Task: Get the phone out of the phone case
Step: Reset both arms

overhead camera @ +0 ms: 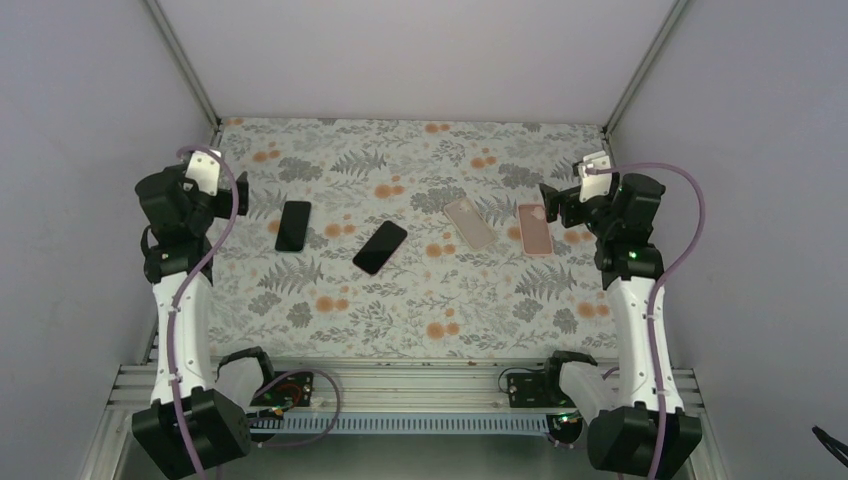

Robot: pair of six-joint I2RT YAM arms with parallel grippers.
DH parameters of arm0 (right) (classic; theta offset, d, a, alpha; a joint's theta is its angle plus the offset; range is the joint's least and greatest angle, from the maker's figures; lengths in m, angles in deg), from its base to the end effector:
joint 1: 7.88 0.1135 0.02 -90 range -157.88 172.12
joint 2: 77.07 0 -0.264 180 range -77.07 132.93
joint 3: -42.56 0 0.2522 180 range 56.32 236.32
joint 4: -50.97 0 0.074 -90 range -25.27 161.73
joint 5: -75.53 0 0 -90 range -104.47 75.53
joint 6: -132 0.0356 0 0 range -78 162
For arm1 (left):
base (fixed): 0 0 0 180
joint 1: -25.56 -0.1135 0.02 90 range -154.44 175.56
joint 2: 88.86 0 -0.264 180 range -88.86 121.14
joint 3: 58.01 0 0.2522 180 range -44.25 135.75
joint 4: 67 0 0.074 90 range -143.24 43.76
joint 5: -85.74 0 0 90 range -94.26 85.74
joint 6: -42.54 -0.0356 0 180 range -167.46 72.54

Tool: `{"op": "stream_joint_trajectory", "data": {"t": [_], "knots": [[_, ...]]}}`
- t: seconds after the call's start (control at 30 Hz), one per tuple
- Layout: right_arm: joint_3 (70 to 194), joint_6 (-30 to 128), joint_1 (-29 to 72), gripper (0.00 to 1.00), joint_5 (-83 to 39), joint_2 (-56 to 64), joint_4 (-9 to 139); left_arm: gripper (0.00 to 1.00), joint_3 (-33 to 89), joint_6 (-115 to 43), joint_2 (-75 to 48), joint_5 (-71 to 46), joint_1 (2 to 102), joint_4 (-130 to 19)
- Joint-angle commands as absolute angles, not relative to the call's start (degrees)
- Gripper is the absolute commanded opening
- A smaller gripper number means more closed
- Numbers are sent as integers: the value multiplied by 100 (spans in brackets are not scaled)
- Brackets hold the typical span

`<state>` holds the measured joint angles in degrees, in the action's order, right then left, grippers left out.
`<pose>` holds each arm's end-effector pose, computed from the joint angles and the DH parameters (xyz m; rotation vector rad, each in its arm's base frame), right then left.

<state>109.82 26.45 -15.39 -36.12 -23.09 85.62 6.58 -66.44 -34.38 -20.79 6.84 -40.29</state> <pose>0.2098 -0.0144 0.3459 -0.3808 1.8793 0.0968 0.2102 0.0605 0.3418 0.2036 1.8413 0.1904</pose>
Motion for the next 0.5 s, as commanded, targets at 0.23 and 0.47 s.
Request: {"op": "stream_joint_trajectory", "data": {"t": [0.23, 0.47], "knots": [[10754, 2811, -1500, 100, -2952, -2589, 8050, 100, 213, -6311, -3469, -2683, 605, -4320], [10737, 2787, -1497, 100, -2171, -2578, 7905, 100, 103, -6266, -3445, -2748, 478, -4427]]}}
